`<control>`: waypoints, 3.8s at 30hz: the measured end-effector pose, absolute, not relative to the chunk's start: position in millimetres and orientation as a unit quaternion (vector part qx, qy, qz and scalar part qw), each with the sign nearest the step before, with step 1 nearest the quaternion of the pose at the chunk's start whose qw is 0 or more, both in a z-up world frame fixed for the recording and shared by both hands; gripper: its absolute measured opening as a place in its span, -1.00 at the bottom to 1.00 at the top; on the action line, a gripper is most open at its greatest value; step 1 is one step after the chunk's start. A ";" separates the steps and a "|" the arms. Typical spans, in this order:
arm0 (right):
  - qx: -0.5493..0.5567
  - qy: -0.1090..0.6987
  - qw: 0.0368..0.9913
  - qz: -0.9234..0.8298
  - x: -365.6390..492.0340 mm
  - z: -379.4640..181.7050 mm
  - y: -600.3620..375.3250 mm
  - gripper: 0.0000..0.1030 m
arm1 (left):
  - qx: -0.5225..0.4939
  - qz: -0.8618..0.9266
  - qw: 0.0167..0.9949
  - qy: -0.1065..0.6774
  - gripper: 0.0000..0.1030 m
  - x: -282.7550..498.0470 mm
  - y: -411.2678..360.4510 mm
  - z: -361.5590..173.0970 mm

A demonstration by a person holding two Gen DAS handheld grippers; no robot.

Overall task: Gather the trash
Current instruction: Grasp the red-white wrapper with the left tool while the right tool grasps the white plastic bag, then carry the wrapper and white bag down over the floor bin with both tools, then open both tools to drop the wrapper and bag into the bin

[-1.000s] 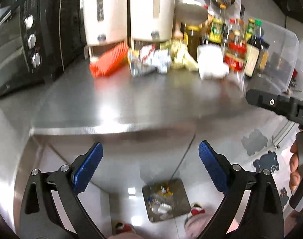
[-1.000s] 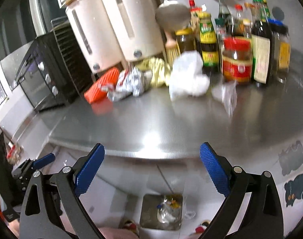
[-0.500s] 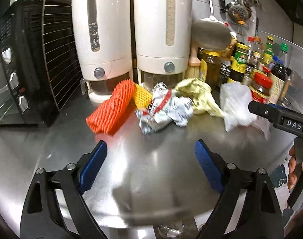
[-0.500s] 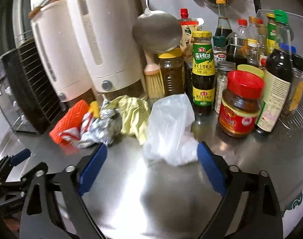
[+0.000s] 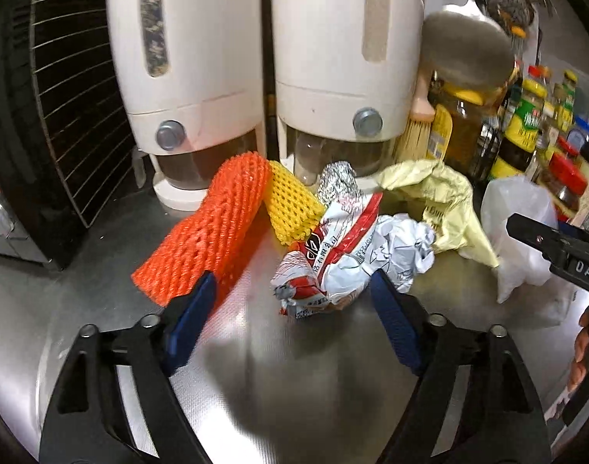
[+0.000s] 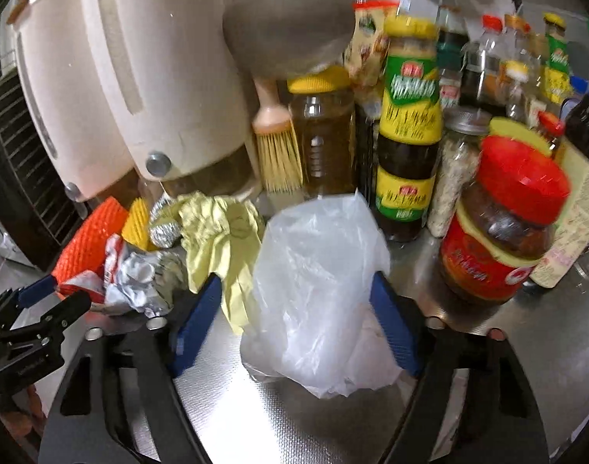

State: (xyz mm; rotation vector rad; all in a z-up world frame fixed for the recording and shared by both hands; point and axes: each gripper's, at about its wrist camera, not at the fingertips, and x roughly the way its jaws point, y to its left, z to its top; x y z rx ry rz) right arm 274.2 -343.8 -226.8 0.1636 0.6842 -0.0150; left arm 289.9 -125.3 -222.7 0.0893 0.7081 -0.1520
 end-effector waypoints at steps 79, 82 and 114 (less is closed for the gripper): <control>0.111 0.560 0.819 0.061 71.4 -512.7 -264.7 -0.86 | 0.023 -0.099 0.839 0.534 -0.70 55.8 -120.1 -498.7; 0.111 0.575 0.809 0.061 85.3 -531.2 -258.7 -0.86 | 0.022 -0.103 0.830 0.548 -0.70 63.6 -120.9 -516.0; 0.146 0.614 0.773 0.063 137.0 -576.8 -248.6 -0.08 | 0.027 -0.100 0.805 0.584 0.11 101.1 -125.0 -566.1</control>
